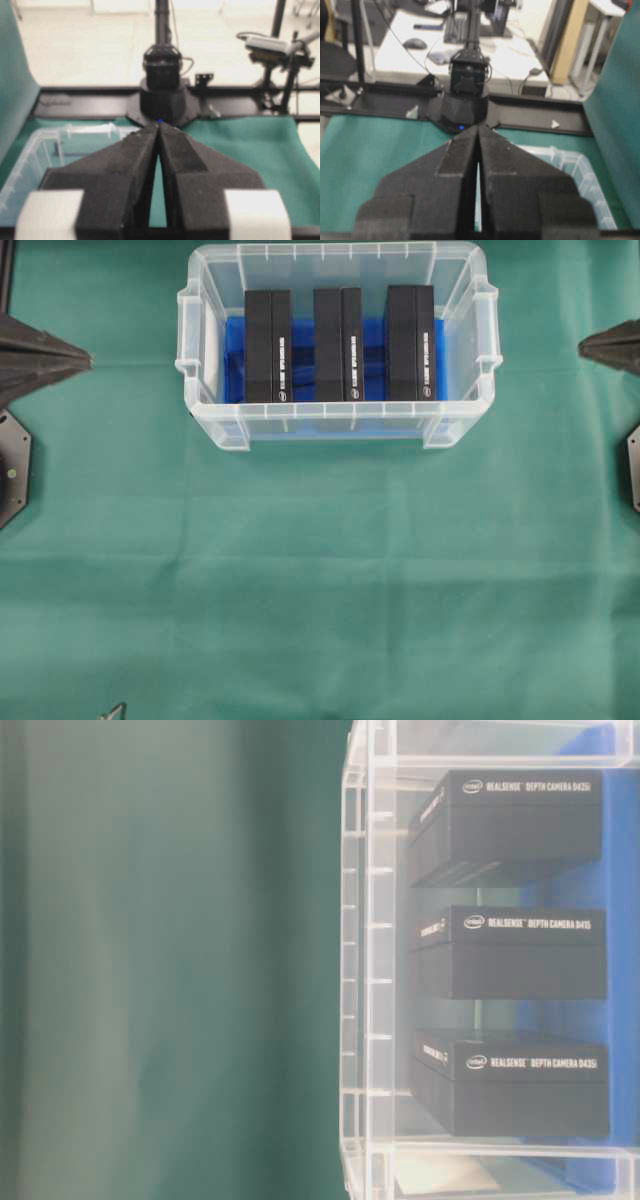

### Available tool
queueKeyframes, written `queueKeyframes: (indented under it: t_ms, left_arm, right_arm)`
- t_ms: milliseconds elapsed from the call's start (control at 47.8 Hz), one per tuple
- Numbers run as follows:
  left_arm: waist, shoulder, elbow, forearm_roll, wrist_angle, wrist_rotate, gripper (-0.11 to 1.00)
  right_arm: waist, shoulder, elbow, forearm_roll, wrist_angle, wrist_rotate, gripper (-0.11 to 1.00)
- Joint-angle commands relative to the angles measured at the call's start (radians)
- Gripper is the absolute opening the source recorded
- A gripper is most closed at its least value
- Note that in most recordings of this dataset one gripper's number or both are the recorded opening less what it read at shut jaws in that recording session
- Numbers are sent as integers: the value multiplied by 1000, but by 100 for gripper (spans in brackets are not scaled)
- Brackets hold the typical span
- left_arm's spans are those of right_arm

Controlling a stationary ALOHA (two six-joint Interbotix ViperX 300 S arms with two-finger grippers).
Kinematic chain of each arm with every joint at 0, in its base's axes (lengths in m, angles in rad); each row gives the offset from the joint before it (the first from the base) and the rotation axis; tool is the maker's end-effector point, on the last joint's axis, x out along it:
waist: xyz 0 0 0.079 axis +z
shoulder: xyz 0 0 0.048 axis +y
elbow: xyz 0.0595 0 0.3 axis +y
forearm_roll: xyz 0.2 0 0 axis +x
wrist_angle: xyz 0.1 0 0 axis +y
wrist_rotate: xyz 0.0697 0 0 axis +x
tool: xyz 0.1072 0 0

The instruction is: Take the box out of the case with both arms.

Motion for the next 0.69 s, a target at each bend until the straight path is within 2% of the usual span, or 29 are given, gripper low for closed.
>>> queueKeyframes:
  t_ms: [0,230,314,481,670]
  left_arm:
    - [-2,23,-78,3,78,3,0]
    - [-2,55,-123,2,187,0,0]
    - [-2,67,-133,0,227,-2,0]
    - [-2,112,-193,0,436,-37,0]
    - [-15,181,-273,0,776,-101,0]
  right_arm:
    - [2,20,-54,0,44,0,-1]
    - [2,43,-66,0,133,3,-1]
    - [2,55,-72,0,221,14,-1]
    - [2,112,-129,0,537,81,-1]
    - [2,207,-227,0,962,114,-1]
